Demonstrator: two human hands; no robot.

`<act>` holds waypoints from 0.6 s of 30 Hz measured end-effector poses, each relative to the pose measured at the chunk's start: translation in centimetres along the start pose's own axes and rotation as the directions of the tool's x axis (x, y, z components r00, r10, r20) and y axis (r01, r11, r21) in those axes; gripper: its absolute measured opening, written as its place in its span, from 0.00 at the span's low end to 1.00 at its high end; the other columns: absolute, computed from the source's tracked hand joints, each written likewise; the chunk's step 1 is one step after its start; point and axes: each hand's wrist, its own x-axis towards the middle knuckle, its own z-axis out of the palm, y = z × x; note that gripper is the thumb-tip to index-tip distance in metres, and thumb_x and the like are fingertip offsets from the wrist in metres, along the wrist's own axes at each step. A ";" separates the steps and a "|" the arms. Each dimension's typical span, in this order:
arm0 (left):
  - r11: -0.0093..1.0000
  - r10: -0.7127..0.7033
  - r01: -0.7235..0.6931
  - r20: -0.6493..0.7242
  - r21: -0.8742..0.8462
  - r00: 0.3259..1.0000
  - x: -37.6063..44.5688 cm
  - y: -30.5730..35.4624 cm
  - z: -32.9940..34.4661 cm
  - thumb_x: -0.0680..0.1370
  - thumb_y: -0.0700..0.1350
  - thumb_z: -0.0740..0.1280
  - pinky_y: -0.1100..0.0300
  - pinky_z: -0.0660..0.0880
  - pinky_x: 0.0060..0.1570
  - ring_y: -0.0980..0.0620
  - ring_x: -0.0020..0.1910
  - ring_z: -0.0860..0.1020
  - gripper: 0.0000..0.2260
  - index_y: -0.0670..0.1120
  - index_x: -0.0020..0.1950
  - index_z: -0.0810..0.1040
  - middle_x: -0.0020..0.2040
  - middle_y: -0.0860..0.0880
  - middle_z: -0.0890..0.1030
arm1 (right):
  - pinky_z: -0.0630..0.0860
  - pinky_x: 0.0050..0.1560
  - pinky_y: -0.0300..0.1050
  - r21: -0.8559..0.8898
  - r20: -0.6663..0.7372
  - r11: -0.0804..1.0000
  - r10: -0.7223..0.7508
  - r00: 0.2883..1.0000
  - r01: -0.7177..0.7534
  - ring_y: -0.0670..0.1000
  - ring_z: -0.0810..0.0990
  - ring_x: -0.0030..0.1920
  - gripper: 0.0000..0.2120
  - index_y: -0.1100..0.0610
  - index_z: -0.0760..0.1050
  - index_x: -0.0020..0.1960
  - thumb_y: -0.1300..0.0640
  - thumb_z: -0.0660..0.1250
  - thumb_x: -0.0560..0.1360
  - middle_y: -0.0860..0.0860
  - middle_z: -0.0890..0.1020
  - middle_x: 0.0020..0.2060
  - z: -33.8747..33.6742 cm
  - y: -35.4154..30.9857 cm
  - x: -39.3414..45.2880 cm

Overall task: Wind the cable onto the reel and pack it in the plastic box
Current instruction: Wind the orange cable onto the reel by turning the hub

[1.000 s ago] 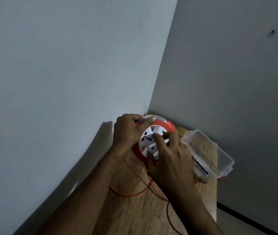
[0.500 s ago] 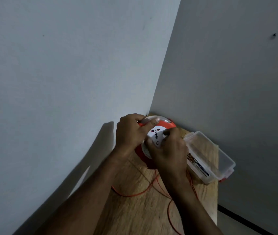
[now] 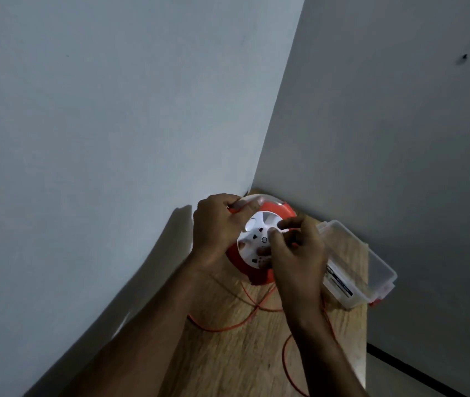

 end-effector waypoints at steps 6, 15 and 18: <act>0.999 -0.036 0.037 0.043 -0.019 0.998 0.8 -0.1 -0.3 0.70 0.72 0.65 0.54 0.80 0.37 0.56 0.33 0.82 0.28 0.48 0.37 0.85 0.31 0.54 0.84 | 0.74 0.64 0.65 -0.593 0.541 0.457 -0.385 0.748 0.663 0.60 0.74 0.68 0.28 0.51 0.77 0.65 0.57 0.81 0.66 0.56 0.76 0.66 -1.4 1.0 -0.9; 1.000 0.001 -0.001 0.141 -0.002 0.990 0.9 -0.3 -0.5 0.69 0.72 0.67 0.47 0.81 0.40 0.51 0.34 0.82 0.29 0.46 0.36 0.85 0.31 0.49 0.83 | 0.70 0.64 0.67 -0.547 0.732 0.241 -0.328 0.598 0.802 0.61 0.71 0.71 0.32 0.43 0.79 0.65 0.47 0.83 0.62 0.56 0.69 0.71 -2.6 0.7 1.7; 1.000 0.013 -0.013 0.127 0.000 0.992 0.7 -0.2 -0.4 0.70 0.71 0.67 0.53 0.77 0.35 0.54 0.32 0.80 0.26 0.48 0.34 0.84 0.29 0.52 0.81 | 0.73 0.60 0.63 -0.575 0.678 0.271 -0.369 0.635 0.772 0.61 0.74 0.67 0.35 0.44 0.79 0.65 0.42 0.83 0.59 0.57 0.73 0.67 -2.4 1.1 1.8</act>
